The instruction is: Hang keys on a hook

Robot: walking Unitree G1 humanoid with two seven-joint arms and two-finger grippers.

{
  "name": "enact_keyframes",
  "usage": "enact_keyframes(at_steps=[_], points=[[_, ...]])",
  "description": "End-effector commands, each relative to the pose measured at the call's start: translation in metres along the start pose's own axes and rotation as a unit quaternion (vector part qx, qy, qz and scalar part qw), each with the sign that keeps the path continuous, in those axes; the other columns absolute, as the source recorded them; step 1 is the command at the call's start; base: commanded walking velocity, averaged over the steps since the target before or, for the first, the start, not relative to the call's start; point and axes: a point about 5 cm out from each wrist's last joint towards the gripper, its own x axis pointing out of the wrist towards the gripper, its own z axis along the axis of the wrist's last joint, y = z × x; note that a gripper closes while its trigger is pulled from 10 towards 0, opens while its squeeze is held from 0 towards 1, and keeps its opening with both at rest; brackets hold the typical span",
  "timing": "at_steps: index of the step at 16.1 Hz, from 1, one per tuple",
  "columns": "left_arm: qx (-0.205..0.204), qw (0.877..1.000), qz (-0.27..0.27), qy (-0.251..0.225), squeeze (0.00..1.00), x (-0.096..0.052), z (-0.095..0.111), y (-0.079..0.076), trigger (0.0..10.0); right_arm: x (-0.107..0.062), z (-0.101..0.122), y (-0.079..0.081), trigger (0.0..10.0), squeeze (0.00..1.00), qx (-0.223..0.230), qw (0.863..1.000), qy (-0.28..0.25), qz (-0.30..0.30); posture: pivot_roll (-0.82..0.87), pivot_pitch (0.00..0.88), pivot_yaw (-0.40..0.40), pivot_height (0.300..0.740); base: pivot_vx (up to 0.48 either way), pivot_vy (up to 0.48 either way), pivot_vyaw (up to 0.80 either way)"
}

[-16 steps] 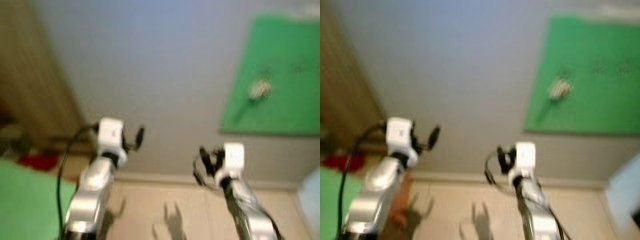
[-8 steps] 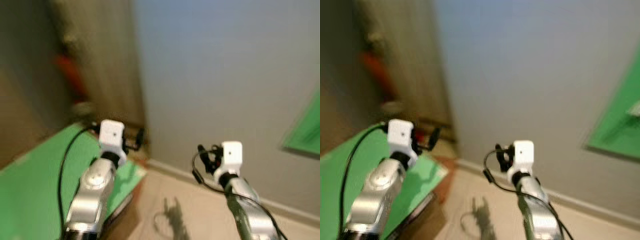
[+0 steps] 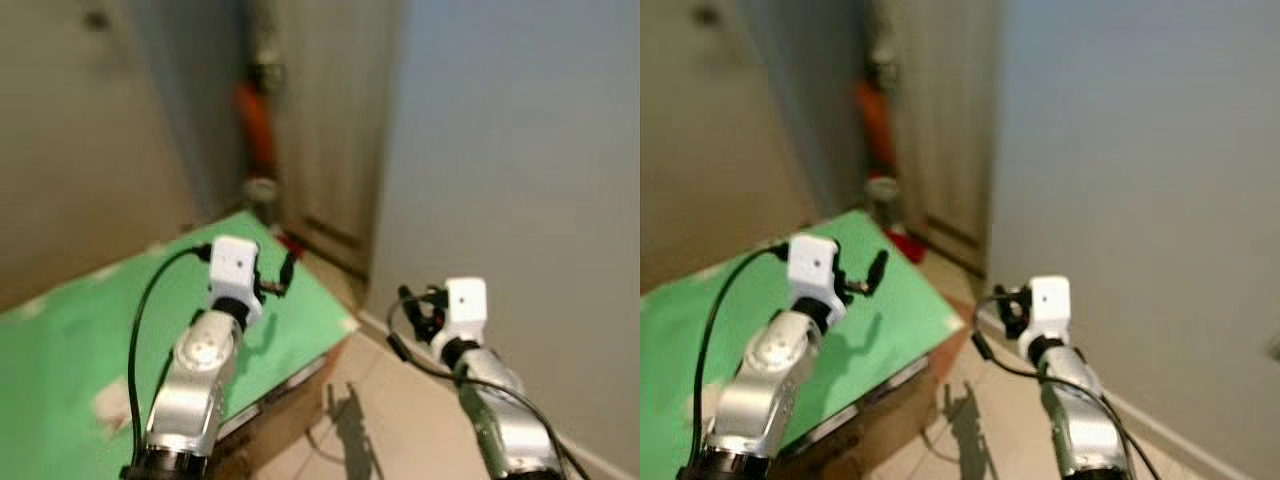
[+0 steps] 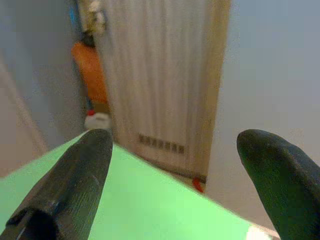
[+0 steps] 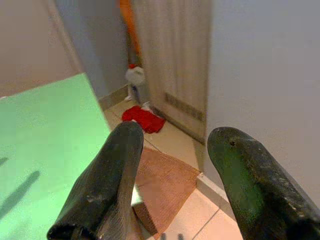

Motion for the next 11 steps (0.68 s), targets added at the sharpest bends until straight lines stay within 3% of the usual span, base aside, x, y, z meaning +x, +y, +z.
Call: enact_keyframes(at_steps=[1, 8, 10, 11], points=[[0.007, 1.0, 0.01, -0.003, 0.0, -0.0009, 0.0009, 0.0036, 10.0, 0.0023, 0.0009, 0.0056, 10.0, 0.0, 0.003, 1.0, -0.002, 0.011, -0.02, 0.0, 0.012, 0.74, 0.0, 0.0, 0.7], [0.004, 1.0, 0.015, 0.004, 0.0, -0.0011, -0.0023, 0.0035, 10.0, 0.0004, 0.0008, 0.0064, 10.0, 0.0, -0.004, 1.0, -0.001, 0.015, -0.03, 0.0, 0.015, 0.74, 0.0, 0.0, 0.7], [0.003, 1.0, 0.018, 0.006, 0.0, -0.0012, -0.003, 0.0046, 10.0, 0.0006, 0.0006, 0.0062, 10.0, 0.0, -0.025, 1.0, 0.007, 0.006, -0.03, 0.0, 0.015, 0.74, 0.0, 0.0, 0.72], [0.003, 1.0, 0.018, 0.006, 0.0, -0.0013, -0.0028, 0.0045, 10.0, 0.0037, 0.0007, 0.0057, 10.0, 0.0, 0.003, 1.0, 0.012, -0.011, -0.03, 0.0, 0.015, 0.74, 0.0, 0.0, 0.0]])
